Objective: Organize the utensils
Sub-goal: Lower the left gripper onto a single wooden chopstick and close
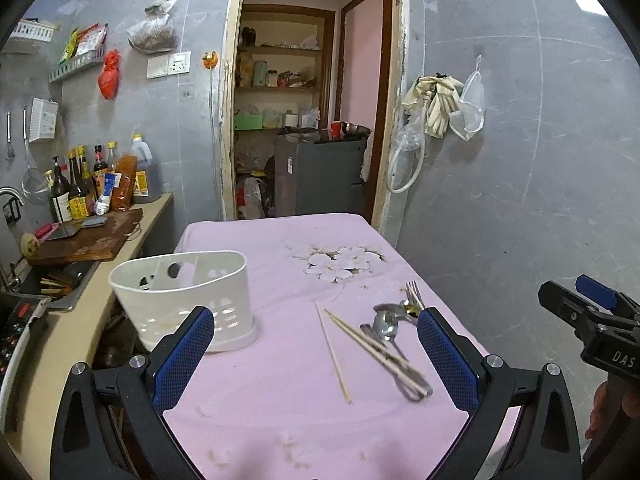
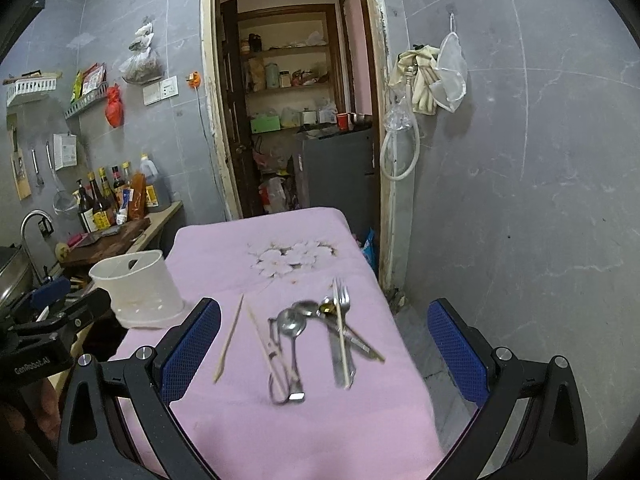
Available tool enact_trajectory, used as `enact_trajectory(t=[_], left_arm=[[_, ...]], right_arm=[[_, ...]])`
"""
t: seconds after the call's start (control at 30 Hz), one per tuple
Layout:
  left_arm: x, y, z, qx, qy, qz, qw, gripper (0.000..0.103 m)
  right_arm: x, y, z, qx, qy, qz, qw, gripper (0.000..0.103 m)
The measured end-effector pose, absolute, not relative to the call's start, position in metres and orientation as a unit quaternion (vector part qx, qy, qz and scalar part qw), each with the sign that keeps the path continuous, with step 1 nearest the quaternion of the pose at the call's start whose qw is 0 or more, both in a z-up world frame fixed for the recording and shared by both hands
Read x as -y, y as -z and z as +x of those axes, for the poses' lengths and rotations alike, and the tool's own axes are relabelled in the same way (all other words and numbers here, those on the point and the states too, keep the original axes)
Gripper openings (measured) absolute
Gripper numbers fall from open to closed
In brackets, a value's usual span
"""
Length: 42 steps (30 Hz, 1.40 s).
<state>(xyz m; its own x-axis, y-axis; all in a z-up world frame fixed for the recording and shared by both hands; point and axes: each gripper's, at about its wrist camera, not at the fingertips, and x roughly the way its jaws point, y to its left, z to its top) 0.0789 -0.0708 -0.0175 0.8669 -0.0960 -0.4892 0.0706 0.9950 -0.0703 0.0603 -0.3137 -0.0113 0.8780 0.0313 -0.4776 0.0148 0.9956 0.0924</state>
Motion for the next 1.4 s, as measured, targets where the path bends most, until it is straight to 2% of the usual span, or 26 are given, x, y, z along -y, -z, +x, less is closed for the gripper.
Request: enact_trajectory(t=[0.33,0.43,0.5,0.53,0.57,0.6,0.63,0.7,0.77,0.8,0.87,1.07,1.4], left_arm=[[0.096,0.051,0.158,-0.297,-0.006,-0.061,0.953,0.102],[0.106,0.069,0.182,-0.315,-0.021,-0.057,0.947,0.102],[0.111,0.083,0.196,-0.331,-0.028,-0.054,0.942,0.099],[0.112,0.09,0.204,-0.342,-0.031,-0.053,0.938,0.092],[0.112,0.096,0.209,-0.353,-0.033,-0.055,0.933,0.083],[0.112,0.103,0.215,-0.367,-0.034,-0.058,0.928,0.079],[0.112,0.109,0.22,-0.377,-0.037,-0.062,0.923,0.071],[0.11,0.124,0.229,-0.401,-0.043,-0.069,0.913,0.063],[0.106,0.135,0.238,-0.422,-0.05,-0.074,0.902,0.052],[0.105,0.141,0.242,-0.431,-0.051,-0.08,0.897,0.051],[0.1,0.149,0.247,-0.445,-0.057,-0.093,0.889,0.045],[0.098,0.163,0.26,-0.463,-0.051,-0.111,0.878,0.04],[0.108,0.178,0.276,-0.507,-0.04,-0.077,0.857,0.036]], right_arm=[[0.348,0.037,0.154,-0.277,-0.066,0.048,0.957,0.101],[0.354,0.053,0.181,-0.292,-0.09,0.055,0.95,0.096],[0.357,0.069,0.202,-0.311,-0.11,0.065,0.942,0.081],[0.358,0.077,0.208,-0.319,-0.117,0.069,0.938,0.078],[0.359,0.087,0.222,-0.334,-0.132,0.076,0.93,0.07],[0.358,0.095,0.229,-0.342,-0.137,0.078,0.926,0.06],[0.358,0.102,0.237,-0.352,-0.143,0.079,0.922,0.056],[0.353,0.124,0.257,-0.381,-0.159,0.085,0.907,0.043],[0.349,0.142,0.271,-0.402,-0.169,0.083,0.896,0.033],[0.346,0.15,0.274,-0.409,-0.172,0.082,0.892,0.03],[0.342,0.164,0.284,-0.427,-0.181,0.083,0.882,0.028],[0.33,0.187,0.294,-0.456,-0.196,0.078,0.864,0.019],[0.329,0.207,0.307,-0.493,-0.219,0.089,0.837,0.018]])
